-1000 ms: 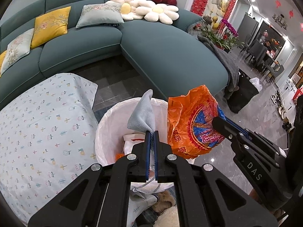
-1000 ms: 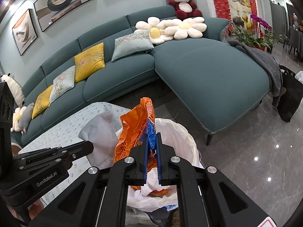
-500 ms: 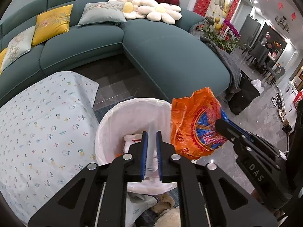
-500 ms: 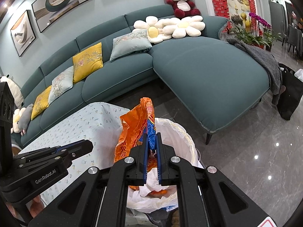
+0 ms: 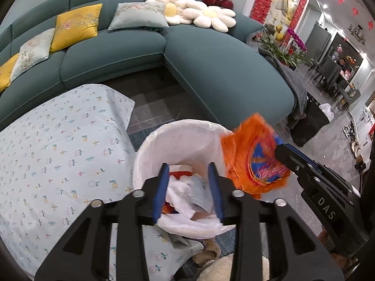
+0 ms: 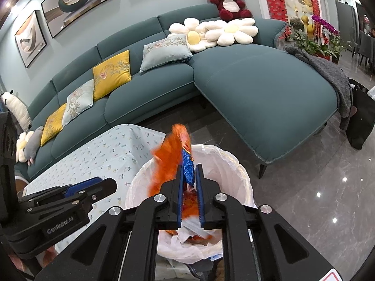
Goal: Collect trash
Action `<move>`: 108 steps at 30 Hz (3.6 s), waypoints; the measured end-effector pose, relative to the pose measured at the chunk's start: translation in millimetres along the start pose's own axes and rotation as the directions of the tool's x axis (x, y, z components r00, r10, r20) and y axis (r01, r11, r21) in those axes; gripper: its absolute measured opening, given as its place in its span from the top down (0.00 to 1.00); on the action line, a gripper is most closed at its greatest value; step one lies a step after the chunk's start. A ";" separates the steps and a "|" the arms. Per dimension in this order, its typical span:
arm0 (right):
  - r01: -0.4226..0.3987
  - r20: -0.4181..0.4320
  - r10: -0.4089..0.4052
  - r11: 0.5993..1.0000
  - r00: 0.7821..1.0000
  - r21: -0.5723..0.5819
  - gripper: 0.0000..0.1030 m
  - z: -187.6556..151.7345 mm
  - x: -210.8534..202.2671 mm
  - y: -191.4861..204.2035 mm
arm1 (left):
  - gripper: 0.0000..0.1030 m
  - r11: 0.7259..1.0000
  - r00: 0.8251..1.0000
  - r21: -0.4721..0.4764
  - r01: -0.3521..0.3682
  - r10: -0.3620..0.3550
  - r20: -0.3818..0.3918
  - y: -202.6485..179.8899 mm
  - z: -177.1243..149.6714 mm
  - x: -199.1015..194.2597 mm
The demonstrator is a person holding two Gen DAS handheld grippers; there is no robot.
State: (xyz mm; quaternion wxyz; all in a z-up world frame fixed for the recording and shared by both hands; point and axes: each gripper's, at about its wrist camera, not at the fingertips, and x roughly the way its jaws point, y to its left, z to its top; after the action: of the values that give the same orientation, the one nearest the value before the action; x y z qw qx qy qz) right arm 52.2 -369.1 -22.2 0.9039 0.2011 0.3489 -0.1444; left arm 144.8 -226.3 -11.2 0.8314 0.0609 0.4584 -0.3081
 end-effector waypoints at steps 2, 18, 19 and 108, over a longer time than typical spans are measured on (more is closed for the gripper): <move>-0.002 -0.001 0.002 1.000 1.000 -0.003 0.87 0.5 0.4 2.3 | 0.66 1.000 1.000 -0.007 -0.003 0.003 0.000 2.8 -0.3 -1.7; -0.005 -0.001 0.005 0.999 1.000 -0.052 0.70 0.3 -8.6 25.3 | 0.57 0.998 0.999 -0.044 -0.047 0.048 0.025 22.9 -8.7 -21.3; -0.005 0.001 0.005 0.999 1.000 -0.054 0.65 -0.2 -10.1 26.8 | 0.54 0.998 0.998 -0.049 -0.051 0.052 0.028 25.1 -9.9 -23.5; 0.120 -0.016 -0.127 0.967 0.992 -0.223 0.07 -78.0 -29.5 68.3 | 0.13 0.941 0.945 -0.110 -0.320 0.325 0.036 65.1 -100.0 -50.8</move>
State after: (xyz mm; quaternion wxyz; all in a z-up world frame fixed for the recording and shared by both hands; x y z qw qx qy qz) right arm 13.9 -269.4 -36.6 0.9045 0.0791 0.3885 -0.1574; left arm 89.5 -112.4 -39.6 0.8845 0.0842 0.4352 -0.1453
